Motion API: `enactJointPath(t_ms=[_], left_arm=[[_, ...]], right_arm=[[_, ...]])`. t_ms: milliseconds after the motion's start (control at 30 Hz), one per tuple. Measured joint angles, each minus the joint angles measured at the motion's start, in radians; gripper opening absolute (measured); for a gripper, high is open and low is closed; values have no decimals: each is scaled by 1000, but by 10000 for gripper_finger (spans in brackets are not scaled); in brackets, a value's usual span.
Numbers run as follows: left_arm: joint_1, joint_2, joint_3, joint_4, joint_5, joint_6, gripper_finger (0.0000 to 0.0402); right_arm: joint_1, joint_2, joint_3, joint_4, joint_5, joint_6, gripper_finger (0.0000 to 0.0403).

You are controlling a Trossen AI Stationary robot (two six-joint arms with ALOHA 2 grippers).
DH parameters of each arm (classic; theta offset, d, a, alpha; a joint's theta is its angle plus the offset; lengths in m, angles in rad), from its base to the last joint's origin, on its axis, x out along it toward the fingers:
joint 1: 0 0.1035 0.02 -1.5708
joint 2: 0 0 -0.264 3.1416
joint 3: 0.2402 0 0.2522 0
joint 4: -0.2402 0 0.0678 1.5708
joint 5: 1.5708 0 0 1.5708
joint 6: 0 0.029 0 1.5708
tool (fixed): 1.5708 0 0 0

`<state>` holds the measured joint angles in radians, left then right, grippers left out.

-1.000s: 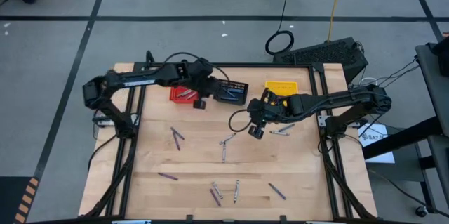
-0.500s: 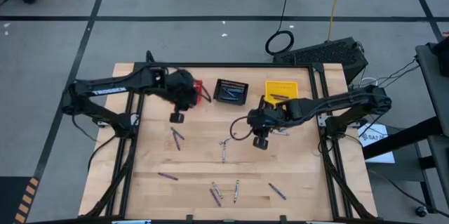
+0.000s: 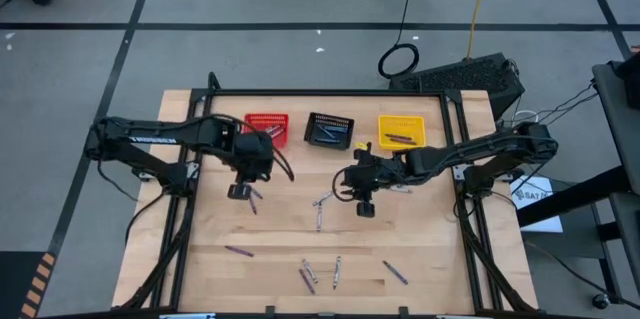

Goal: Sort crayons
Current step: Put the gray crayon into the red bin

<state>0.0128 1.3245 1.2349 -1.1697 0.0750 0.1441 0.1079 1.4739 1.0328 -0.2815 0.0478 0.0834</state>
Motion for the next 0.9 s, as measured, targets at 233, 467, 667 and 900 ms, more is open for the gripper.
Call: enactJointPath(t_ms=[233, 467, 667, 900], left_arm=[[-17, 0, -36, 1, 0, -9, 63], [-15, 1, -68, 8, 0, -9, 63], [-15, 1, -69, 11, -1, -9, 63], [-15, 1, -69, 22, -2, -9, 63]], right_arm=[[-17, 93, -2, 85, -1, -137, 96], [-44, 197, -2, 145, -27, -224, 96], [-69, 275, -2, 201, -80, -258, 96], [-105, 359, -2, 235, -131, -272, 96]])
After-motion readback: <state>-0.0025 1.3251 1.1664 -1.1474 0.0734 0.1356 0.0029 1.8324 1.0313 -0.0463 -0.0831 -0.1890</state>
